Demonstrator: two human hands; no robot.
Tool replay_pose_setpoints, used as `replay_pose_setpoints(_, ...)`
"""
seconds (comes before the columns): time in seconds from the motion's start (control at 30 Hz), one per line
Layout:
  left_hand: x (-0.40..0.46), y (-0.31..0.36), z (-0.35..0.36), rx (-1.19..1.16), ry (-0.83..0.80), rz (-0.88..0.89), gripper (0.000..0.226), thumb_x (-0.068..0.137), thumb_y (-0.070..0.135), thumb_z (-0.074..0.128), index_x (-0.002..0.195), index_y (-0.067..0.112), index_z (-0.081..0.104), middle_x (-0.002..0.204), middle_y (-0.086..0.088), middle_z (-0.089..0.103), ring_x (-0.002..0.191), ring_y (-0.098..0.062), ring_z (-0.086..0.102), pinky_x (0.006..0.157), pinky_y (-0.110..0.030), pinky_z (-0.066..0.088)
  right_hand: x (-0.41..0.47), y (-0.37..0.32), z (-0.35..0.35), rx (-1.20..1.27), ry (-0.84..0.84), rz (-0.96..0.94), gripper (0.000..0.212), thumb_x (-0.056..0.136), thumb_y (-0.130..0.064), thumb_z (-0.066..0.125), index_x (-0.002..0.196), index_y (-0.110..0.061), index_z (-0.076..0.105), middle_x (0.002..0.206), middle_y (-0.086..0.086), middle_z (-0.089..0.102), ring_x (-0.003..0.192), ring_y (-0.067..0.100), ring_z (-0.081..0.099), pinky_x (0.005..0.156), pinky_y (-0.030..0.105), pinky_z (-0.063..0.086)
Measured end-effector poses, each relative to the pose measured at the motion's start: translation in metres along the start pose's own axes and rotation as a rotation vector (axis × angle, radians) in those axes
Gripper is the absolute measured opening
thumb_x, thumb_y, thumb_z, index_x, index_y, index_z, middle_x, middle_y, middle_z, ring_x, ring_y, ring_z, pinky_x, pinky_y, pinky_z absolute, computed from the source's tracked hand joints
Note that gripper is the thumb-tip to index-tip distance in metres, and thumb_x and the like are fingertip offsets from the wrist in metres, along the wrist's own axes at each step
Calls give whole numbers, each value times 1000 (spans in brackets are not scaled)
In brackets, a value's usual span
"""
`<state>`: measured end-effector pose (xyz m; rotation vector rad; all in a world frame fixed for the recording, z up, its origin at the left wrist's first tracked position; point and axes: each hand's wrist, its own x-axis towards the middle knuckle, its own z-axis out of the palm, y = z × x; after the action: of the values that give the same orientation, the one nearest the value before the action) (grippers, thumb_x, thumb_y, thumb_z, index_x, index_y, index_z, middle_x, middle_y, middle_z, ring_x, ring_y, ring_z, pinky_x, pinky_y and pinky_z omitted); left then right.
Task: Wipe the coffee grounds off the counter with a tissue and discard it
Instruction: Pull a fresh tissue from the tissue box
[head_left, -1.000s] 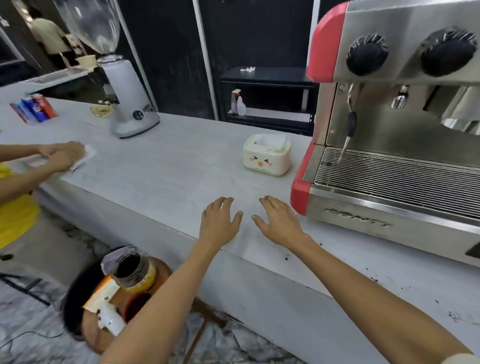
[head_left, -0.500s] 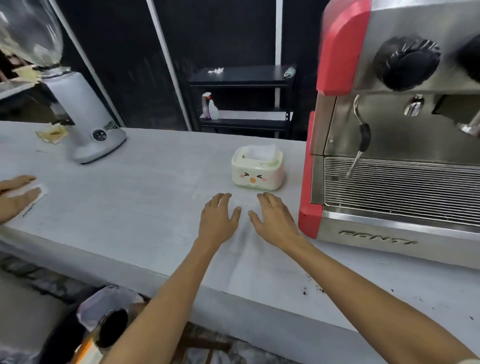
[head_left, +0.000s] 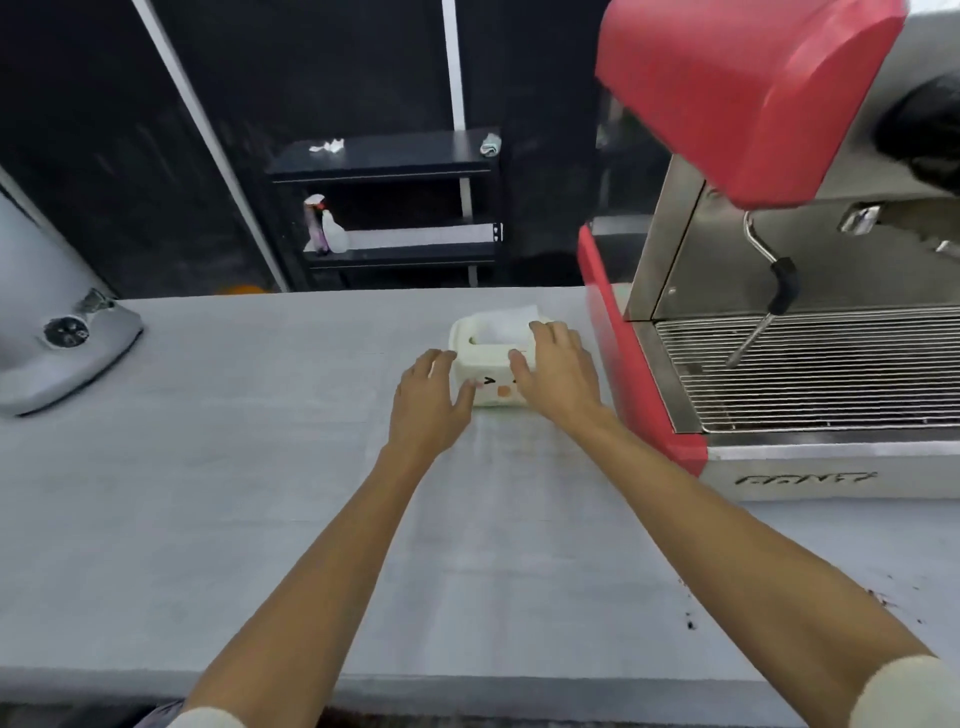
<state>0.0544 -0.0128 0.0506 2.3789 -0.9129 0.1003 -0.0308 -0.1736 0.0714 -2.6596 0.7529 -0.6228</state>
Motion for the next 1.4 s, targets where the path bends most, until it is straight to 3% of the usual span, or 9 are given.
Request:
replay_pose_setpoints(0.3,52,-5,12,-48,-27,62,49,96,38,55,137,11,51,145,-9,47,129,-32,46,103,-48,43,63,7,20,31,5,208,47,93,-39,48,129,-7,47,128,12,50,115,29,46,92,43,42)
replay_pose_setpoints(0.57,64,-20,28,-123,-62,61,49,96,40,53,138,14,49,149,-6,43,134,-29,41,107,-47,41,95,17,43,109,-116,382,50,91,-44,51,129,-12,51,130,9,50,117,28,46,96,44,38)
replay_pose_setpoints(0.77,63,-21,32,-155,-52,67,46,97,40,53,136,15,50,148,-5,42,131,-28,42,105,-45,42,97,17,53,248,-65,395,39,92,-33,55,126,-15,57,126,10,55,115,29,50,97,44,40)
replay_pose_setpoints(0.9,62,-20,31,-156,-50,62,47,97,39,53,137,15,50,148,-5,42,131,-28,42,105,-44,42,95,19,51,334,47,347,11,88,-19,58,97,-19,65,108,7,62,102,27,55,88,45,46)
replay_pose_setpoints(1.07,61,-18,30,-145,-55,45,48,96,39,54,137,14,50,148,-6,43,132,-28,42,104,-45,43,87,15,46,388,104,287,12,87,-17,59,95,-13,67,99,2,66,95,23,57,86,45,48)
replay_pose_setpoints(1.17,60,-17,29,-143,-57,48,49,97,40,53,139,14,49,149,-6,43,134,-27,40,107,-47,41,77,9,41,399,110,194,10,89,-18,56,90,-15,65,87,-2,67,86,19,58,82,37,47)
replay_pose_setpoints(1.3,54,-13,23,-119,-57,49,52,97,41,52,142,15,46,153,-6,40,138,-26,37,111,-44,38,59,-5,22,438,109,105,13,95,-18,51,95,-12,63,86,-2,63,78,7,53,63,9,37)
replay_pose_setpoints(1.4,43,-9,19,-111,-49,58,52,98,41,53,142,15,46,153,-7,39,138,-27,37,111,-43,37,42,-16,6,485,131,30,10,96,-17,52,94,-11,61,81,-2,61,69,2,53,56,7,35)
